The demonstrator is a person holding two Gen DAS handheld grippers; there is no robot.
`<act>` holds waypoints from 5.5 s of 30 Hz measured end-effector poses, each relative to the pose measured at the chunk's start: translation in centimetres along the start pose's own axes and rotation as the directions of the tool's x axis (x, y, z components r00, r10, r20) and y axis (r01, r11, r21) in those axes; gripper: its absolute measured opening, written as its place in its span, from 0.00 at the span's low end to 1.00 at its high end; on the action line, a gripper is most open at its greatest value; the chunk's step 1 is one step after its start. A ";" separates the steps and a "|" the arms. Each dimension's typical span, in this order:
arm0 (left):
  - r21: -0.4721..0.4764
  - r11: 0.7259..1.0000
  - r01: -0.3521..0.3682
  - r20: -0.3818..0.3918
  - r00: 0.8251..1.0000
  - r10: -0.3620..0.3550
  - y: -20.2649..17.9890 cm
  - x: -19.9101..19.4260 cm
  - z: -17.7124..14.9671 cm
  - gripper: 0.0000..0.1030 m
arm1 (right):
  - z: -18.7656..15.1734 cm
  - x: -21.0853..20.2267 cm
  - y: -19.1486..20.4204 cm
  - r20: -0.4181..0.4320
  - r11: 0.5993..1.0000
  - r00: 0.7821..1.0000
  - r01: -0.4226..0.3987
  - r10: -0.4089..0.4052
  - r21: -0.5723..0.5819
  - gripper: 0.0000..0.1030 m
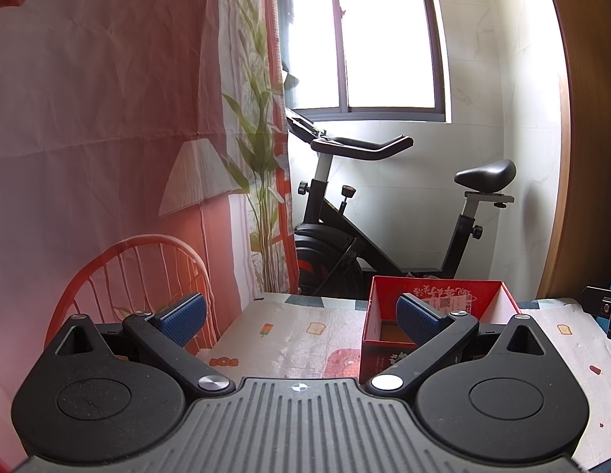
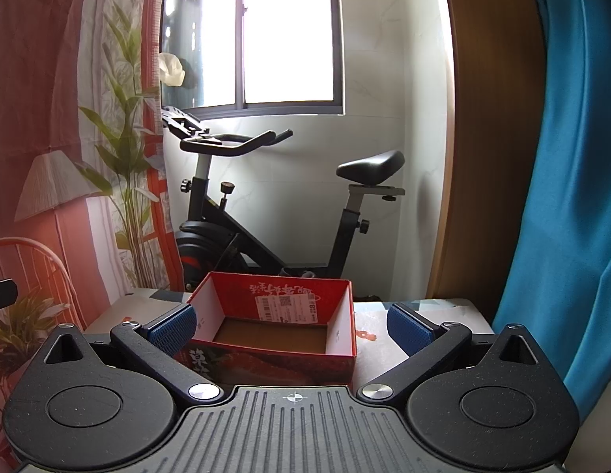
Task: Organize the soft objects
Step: 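Move the left gripper down toward the clear bag of black items, then close the left gripper on the clear bag of black items, then lift the clear bag with the left gripper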
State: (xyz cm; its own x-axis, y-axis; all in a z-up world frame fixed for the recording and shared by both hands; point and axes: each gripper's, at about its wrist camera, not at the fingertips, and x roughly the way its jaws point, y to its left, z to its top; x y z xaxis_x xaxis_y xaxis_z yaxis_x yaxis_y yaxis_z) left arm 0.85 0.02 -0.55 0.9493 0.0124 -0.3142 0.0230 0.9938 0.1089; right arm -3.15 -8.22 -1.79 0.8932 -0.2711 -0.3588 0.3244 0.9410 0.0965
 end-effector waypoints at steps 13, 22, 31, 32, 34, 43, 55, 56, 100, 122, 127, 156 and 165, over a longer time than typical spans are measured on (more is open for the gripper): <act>-0.017 1.000 -0.005 -0.051 0.999 0.004 0.3 2.9 -2.0 1.00 | -1.9 2.2 -1.1 -0.002 0.999 0.999 -0.032 0.032 0.035 1.00; -0.074 0.997 0.016 -0.169 0.985 -0.028 1.7 7.3 -5.2 1.00 | -5.6 6.0 -2.7 -0.043 0.995 0.999 -0.025 0.029 0.093 1.00; -0.107 0.994 0.039 -0.296 0.953 -0.069 2.6 10.5 -9.7 1.00 | -9.6 9.7 -2.0 -0.154 0.990 0.983 -0.089 0.105 0.106 1.00; -0.114 0.993 0.043 -0.304 0.950 -0.076 2.7 10.7 -9.9 1.00 | -10.0 9.9 -1.9 -0.158 0.989 0.981 -0.095 0.112 0.110 1.00; -0.132 0.990 0.052 -0.314 0.945 -0.092 3.0 11.0 -10.2 1.00 | -10.6 10.1 -1.8 -0.166 0.989 0.979 -0.098 0.115 0.109 1.00; -0.183 0.979 0.088 -0.354 0.923 -0.150 3.2 13.2 -12.1 1.00 | -12.6 11.6 -2.2 -0.214 0.990 0.970 -0.095 0.115 0.103 1.00; -0.241 0.965 0.105 -0.378 0.906 -0.193 4.3 17.0 -12.4 0.90 | -14.1 15.6 -3.0 -0.288 0.982 0.943 -0.134 0.168 0.136 0.88; -0.243 0.964 0.108 -0.376 0.906 -0.196 4.4 17.3 -12.3 0.88 | -14.1 15.8 -2.8 -0.291 0.981 0.941 -0.139 0.173 0.131 0.87; -0.472 0.813 0.342 -0.514 0.643 -0.568 4.8 29.9 -17.2 0.58 | -15.5 24.8 -1.7 -0.439 0.955 0.849 -0.270 0.295 0.120 0.70; -0.454 0.838 0.303 -0.518 0.676 -0.525 4.6 29.6 -19.3 0.66 | -14.4 24.3 -1.9 -0.439 0.946 0.838 -0.294 0.325 0.141 0.67; -0.450 0.838 0.308 -0.522 0.671 -0.527 4.6 29.7 -19.2 0.66 | -13.7 24.0 -0.2 -0.438 0.940 0.844 -0.340 0.309 0.009 0.60; -0.341 0.812 0.474 -0.485 0.651 -0.584 3.9 28.0 -14.5 0.52 | -12.1 24.4 3.4 -0.507 0.803 0.789 -0.530 0.348 -0.273 0.38; -0.278 0.836 0.472 -0.419 0.724 -0.548 3.6 26.1 -11.4 0.52 | -10.5 22.6 3.5 -0.381 0.815 0.858 -0.474 0.344 -0.333 0.35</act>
State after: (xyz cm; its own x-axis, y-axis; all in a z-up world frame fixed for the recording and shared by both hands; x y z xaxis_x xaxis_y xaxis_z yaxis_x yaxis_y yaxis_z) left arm 22.17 5.15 -19.08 0.5433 -0.4893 -0.6822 0.3801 0.8679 -0.3198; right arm 14.89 -8.93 -19.32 0.7596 0.1678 -0.6283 -0.2629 0.9629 -0.0607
